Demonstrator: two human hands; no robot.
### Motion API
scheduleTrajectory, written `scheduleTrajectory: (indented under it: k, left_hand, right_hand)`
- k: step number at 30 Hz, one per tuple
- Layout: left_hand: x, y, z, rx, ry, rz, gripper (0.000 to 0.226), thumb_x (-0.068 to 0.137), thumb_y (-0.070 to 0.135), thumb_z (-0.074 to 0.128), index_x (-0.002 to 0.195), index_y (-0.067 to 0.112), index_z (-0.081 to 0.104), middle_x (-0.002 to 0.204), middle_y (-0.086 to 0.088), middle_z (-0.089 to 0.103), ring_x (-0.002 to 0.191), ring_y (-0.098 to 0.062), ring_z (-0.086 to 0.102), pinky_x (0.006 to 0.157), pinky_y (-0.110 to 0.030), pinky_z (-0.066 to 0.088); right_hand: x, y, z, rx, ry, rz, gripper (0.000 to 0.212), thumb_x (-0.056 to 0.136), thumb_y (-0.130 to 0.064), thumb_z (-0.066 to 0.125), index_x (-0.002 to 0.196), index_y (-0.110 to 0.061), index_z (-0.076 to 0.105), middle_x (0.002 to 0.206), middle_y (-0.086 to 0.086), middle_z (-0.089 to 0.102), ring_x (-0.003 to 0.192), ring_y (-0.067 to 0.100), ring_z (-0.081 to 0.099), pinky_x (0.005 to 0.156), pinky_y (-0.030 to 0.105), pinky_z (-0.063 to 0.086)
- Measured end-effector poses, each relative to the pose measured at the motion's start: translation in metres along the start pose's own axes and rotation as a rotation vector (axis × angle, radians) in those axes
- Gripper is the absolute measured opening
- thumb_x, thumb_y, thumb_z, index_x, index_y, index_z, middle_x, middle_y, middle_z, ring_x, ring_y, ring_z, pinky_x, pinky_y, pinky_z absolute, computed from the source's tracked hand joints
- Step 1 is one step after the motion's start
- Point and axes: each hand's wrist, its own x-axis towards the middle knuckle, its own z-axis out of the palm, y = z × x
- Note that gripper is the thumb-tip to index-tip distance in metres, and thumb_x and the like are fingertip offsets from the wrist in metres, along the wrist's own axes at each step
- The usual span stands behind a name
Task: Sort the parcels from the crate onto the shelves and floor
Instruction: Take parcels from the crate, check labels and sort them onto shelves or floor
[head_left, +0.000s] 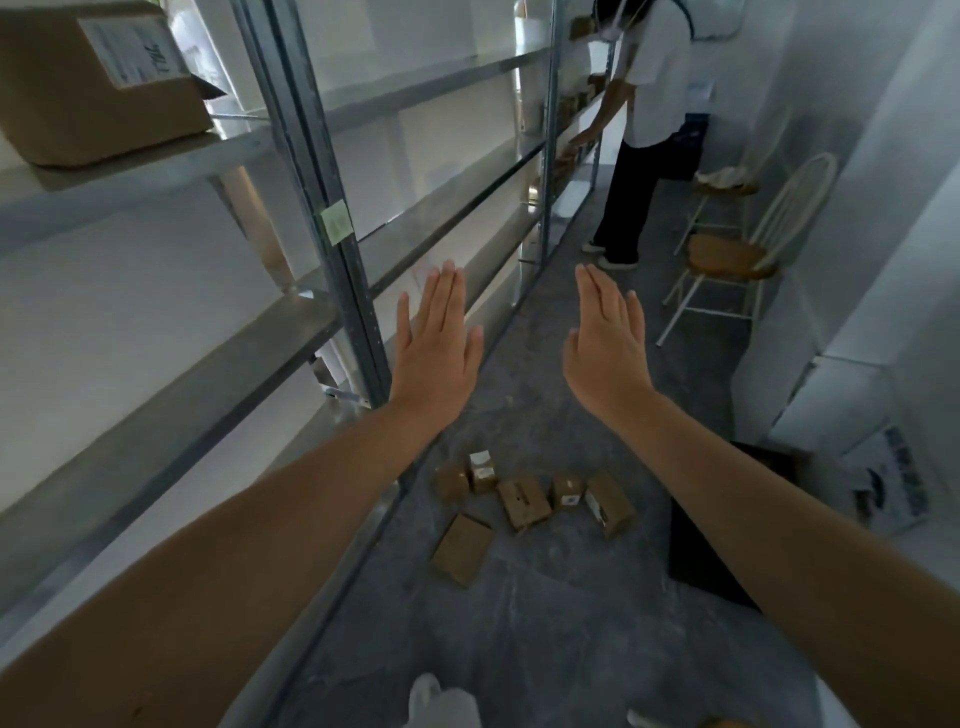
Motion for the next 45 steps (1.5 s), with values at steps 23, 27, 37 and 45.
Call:
scheduleTrajectory:
  k: [23,27,37,45]
  left_hand:
    - [0.233,-0.097,0.204,-0.127,-0.232,0.128,0.061,0.105,0.034,0.026,0.157,0.009,0.006,0.165,-0.004,0.002,0.152,-0.016,-0.003,0.123,-0.047,-0.004]
    - [0.244,-0.082,0.237,-0.159,-0.298,0.165,0.061,0.105,0.035,0.025,0.157,0.010,0.003,0.165,-0.003,-0.001,0.151,-0.015,-0.008,0.122,-0.046,-0.006]
    - [0.276,0.010,0.331,-0.161,-0.448,0.233,0.061,0.105,0.033,0.028,0.157,0.011,0.003,0.165,-0.003,0.000,0.151,-0.014,-0.007,0.123,-0.046,-0.004]
    - [0.292,0.079,0.427,-0.162,-0.576,0.152,0.059,0.105,0.032,0.028,0.157,0.013,0.008,0.165,0.000,0.004,0.150,-0.010,-0.006,0.123,-0.044,-0.003]
  right_hand:
    - [0.185,0.072,0.178,-0.071,-0.182,0.289,0.069,0.095,-0.019,0.042,0.156,-0.012,0.009,0.161,0.002,0.014,0.150,0.014,0.006,0.123,0.041,-0.004]
    - [0.183,0.112,0.188,-0.081,-0.228,0.380,0.068,0.097,-0.023,0.040,0.156,-0.011,0.009,0.162,0.003,0.012,0.150,0.015,0.005,0.123,0.041,-0.005]
    - [0.178,0.253,0.210,-0.058,-0.309,0.556,0.067,0.098,-0.022,0.041,0.156,-0.009,0.009,0.161,0.005,0.013,0.150,0.018,0.008,0.123,0.044,0.000]
    - [0.155,0.385,0.263,0.023,-0.442,0.691,0.066,0.099,-0.024,0.042,0.156,-0.010,0.010,0.161,0.005,0.015,0.149,0.019,0.010,0.123,0.044,0.003]
